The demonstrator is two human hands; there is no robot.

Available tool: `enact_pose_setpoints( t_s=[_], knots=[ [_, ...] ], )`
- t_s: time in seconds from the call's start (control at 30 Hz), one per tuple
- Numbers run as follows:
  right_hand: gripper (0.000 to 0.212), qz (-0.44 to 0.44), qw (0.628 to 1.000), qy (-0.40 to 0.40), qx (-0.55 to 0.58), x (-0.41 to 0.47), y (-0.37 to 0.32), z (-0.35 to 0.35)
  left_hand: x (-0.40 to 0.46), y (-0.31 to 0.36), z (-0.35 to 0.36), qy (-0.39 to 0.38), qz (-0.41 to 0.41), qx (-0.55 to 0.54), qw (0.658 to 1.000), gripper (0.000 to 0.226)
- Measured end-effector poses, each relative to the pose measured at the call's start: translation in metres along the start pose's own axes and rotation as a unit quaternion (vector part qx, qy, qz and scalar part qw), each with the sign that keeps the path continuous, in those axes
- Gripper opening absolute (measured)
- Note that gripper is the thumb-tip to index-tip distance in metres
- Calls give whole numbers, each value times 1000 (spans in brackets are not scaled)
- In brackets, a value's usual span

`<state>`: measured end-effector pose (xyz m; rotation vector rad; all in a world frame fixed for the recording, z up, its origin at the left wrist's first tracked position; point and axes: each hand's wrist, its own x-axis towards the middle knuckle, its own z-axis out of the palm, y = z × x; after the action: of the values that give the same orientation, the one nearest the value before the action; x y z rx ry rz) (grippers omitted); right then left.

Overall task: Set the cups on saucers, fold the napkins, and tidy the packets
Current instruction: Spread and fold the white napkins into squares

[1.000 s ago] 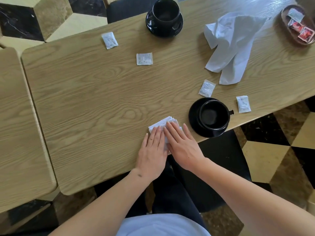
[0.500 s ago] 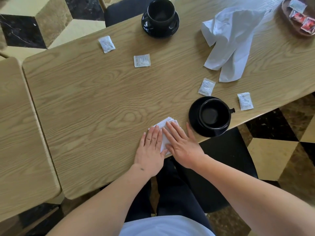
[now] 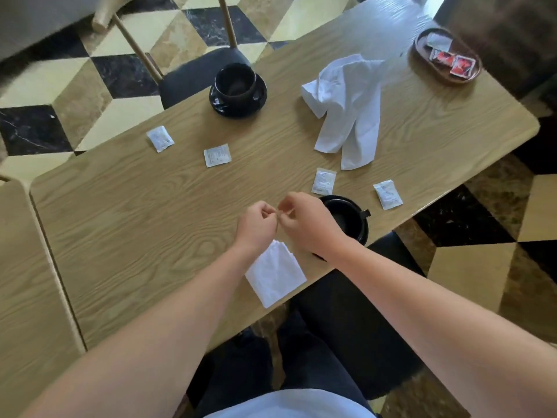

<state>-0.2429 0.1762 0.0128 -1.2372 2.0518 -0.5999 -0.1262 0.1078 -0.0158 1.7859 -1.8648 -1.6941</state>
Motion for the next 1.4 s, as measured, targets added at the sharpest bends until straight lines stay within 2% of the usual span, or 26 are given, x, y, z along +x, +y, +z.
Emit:
enact_pose_setpoints(
  t_s=[0.1,0.2,0.27,0.33,0.4,0.47,0.57,0.63,0.7,0.77,0.87,1.0,1.2,1.3,1.4],
  knots=[
    [20,89,988,77,100,40,20,-37,37,53,27,-9,-16,-81,997,9],
    [20,170,964,153,138,76,60,-70,71,94,54,-35,-38,-123,991,10],
    [26,228,940,205,153,97,89,-87,88,112,71,-43,-45,-113,992,10],
    [41,285,917,235,149,116,114,-97,105,124,85,-36,-40,-105,993,23],
    [57,323,904,245,137,132,131,-103,124,133,95,-6,-4,-116,993,40],
    [73,324,900,247,156,146,142,-108,144,141,102,15,32,-130,991,55],
    [88,304,898,224,225,168,152,-112,169,150,112,-23,43,-130,990,81],
    [84,312,894,198,255,180,156,-113,180,155,118,-41,41,-63,996,95],
    [61,319,892,160,279,192,155,-116,186,160,121,-50,37,-8,998,90],
    [34,290,901,122,297,199,146,-120,186,171,119,-73,29,-2,997,68],
    [17,199,918,101,328,201,117,-133,175,190,103,-100,31,-102,989,61],
    [24,98,934,106,326,194,61,-148,140,213,66,-88,100,-197,971,51],
    [27,-34,931,120,342,147,-43,-135,65,208,-23,-16,177,-234,956,62],
    [25,-87,930,79,348,114,-100,-108,18,177,-71,45,233,-278,931,58],
    [23,-123,936,21,330,86,-154,-70,-20,133,-122,91,230,-299,922,52]
  ],
)
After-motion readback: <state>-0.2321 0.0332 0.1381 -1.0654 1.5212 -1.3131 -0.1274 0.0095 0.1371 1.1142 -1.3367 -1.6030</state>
